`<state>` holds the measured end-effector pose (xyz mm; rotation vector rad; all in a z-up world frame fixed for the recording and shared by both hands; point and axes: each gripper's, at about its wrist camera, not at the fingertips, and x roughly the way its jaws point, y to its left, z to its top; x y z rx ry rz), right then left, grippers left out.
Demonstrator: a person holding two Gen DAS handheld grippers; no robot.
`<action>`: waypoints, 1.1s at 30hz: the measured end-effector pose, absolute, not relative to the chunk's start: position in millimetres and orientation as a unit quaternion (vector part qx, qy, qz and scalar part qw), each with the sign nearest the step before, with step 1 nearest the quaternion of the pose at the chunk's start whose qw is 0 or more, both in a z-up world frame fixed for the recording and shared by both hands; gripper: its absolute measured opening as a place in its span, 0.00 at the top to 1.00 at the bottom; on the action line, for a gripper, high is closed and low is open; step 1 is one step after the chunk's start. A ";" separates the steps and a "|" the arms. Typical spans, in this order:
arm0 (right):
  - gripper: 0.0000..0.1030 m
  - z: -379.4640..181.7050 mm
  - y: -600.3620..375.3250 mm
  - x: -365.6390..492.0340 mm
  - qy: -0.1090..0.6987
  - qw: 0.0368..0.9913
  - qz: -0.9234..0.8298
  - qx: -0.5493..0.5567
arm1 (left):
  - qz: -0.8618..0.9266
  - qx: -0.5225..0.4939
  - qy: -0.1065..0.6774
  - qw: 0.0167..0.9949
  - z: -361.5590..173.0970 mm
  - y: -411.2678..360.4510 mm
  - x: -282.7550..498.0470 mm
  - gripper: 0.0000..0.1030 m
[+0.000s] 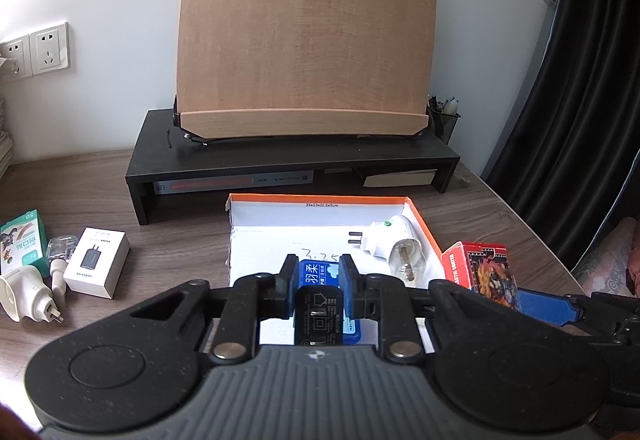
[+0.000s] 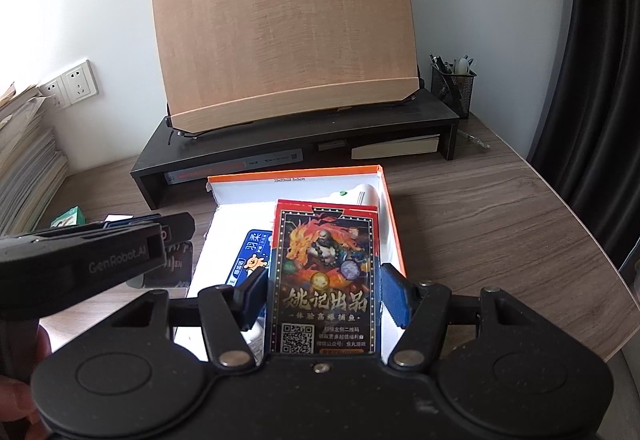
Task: Organize rigid objects
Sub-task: 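Carry the black charger and red card box over the white box, then lower the held black charger and red card box into the white box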
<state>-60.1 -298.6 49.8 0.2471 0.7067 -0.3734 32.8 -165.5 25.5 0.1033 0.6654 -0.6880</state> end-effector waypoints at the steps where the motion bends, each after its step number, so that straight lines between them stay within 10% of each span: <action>1: 0.30 49.5 -298.8 -59.5 0.344 0.914 -0.181 0.119 | -0.331 0.049 0.321 0.886 25.3 -165.5 33.4 0.78; 33: 0.30 45.5 -302.1 -39.5 0.348 0.912 -0.178 0.123 | -0.335 0.061 0.325 0.882 21.1 -171.2 54.3 0.78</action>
